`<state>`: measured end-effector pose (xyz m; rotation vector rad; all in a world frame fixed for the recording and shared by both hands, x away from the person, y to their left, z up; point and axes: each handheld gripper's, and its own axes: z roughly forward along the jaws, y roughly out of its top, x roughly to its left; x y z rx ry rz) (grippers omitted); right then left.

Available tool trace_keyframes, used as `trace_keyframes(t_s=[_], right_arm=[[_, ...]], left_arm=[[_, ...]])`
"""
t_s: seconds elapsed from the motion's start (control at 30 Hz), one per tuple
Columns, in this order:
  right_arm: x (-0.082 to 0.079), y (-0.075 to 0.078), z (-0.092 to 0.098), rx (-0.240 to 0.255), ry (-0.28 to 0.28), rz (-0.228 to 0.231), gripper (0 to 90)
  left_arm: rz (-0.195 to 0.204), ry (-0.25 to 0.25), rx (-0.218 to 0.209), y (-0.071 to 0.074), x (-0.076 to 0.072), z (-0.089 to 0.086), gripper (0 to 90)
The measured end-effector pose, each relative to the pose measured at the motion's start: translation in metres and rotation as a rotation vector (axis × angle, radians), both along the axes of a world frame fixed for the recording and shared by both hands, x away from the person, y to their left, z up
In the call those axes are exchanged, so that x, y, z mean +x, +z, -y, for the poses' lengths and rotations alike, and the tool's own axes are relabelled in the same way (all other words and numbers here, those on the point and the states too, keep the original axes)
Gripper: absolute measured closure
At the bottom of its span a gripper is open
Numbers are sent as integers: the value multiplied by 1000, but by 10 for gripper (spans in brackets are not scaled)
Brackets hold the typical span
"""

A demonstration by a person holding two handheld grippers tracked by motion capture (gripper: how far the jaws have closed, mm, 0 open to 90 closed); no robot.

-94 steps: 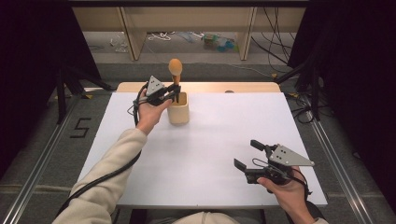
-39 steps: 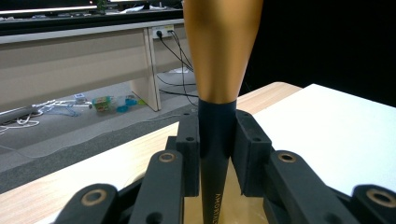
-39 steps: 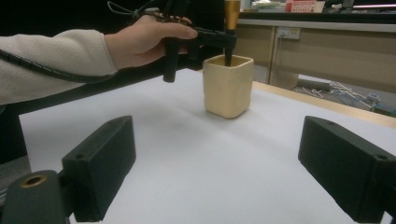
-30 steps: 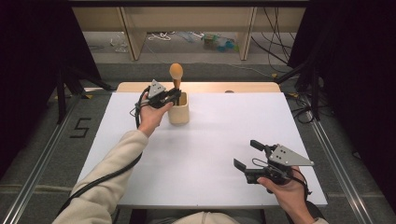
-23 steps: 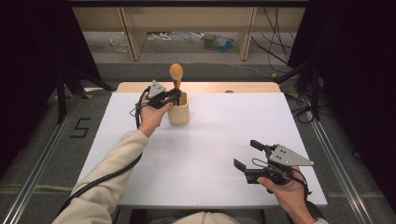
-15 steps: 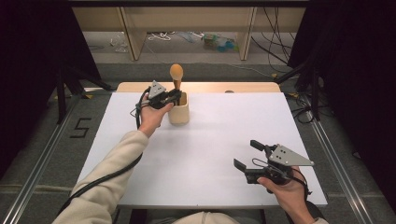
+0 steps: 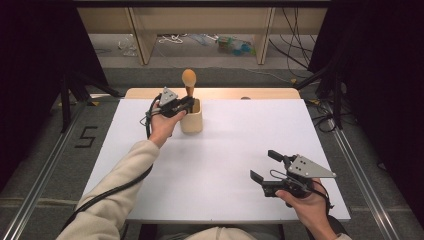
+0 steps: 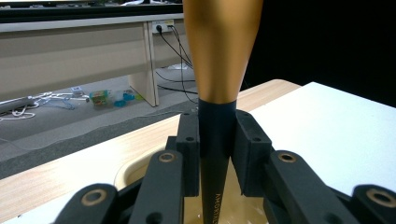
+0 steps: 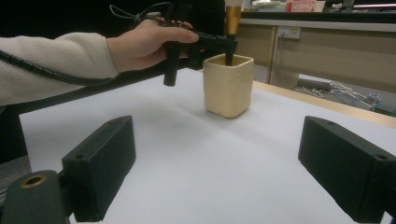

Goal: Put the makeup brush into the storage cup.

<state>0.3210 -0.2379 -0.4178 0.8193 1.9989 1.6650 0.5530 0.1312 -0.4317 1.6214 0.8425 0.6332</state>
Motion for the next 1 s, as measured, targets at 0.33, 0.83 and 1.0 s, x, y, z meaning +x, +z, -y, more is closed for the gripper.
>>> trace_keyframes(t_s=[0.33, 0.83, 1.0], right_arm=[[0, 0, 0, -2, 1, -1, 119], [0, 0, 0, 0, 1, -2, 119], [0, 0, 0, 0, 1, -2, 119]], left_arm=[[-5, 1, -2, -1, 0, 0, 741], [-11, 5, -2, -3, 0, 0, 740], [-12, 7, -3, -4, 1, 0, 741]])
